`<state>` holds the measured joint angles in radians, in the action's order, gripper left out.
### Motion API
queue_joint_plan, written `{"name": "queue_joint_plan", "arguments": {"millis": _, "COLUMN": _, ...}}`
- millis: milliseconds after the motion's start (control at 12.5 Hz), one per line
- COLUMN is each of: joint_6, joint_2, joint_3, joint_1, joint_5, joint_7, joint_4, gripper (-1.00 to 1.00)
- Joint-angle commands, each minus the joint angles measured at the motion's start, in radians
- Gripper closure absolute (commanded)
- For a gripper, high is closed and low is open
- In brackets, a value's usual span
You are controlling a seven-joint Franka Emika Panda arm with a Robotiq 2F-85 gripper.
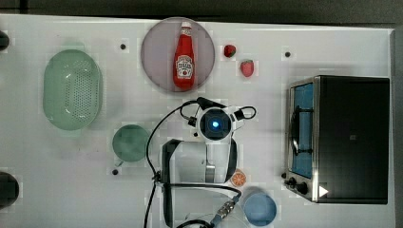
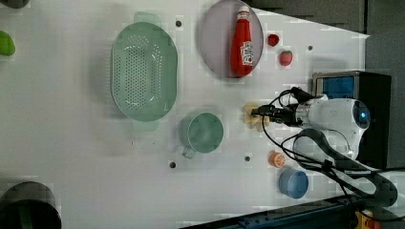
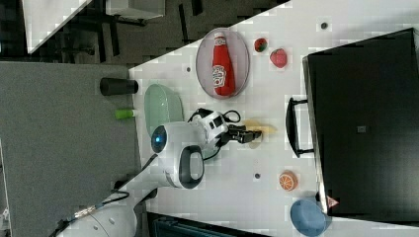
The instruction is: Pick Banana and place it in mug.
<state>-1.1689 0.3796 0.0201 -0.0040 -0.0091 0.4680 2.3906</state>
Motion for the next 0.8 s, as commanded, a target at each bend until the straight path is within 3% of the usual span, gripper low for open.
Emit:
{"name": "queue_joint_plan", "arguments": {"millis": 80, "joint_6": -0.009, "joint_2": -0.008, "joint_3": 0.004, "joint_1": 0.004, "joint_5": 0.004, "joint_7": 0.021, "joint_4": 0.021, "gripper": 0.37}}
{"name": "queue_joint_plan", "arguments": {"millis": 400, "joint_6": 0.086, "joint_2": -0.169, "joint_3": 0.004, "joint_1": 0.003, "joint_5": 0.004, "joint_7": 0.021, "joint_4": 0.008, "gripper": 0.37}}
{"name": "queue_joint_plan", "arguments": {"millis": 560, "joint_6": 0.32, "joint_2": -0.299, "joint_3": 0.004, "joint_1": 0.004, "joint_5": 0.003, "joint_7": 0.021, "joint_4": -0.05, "gripper": 0.37}}
{"name": "queue_joint_plan", "arguments": {"millis": 640, "joint_6": 0.544, "joint_2": -0.403, "joint_3": 0.003, "joint_1": 0.004, "joint_5": 0.003, "joint_7": 0.021, "joint_4": -0.121, "gripper": 0.37}}
{"name": "queue_joint_plan", "arguments": {"millis": 800, "joint_6": 0.698, "joint_2": -0.499, "joint_3": -0.011, "joint_1": 0.011, "joint_5": 0.003, "joint_7": 0.021, "joint_4": -0.211, "gripper": 0.37}}
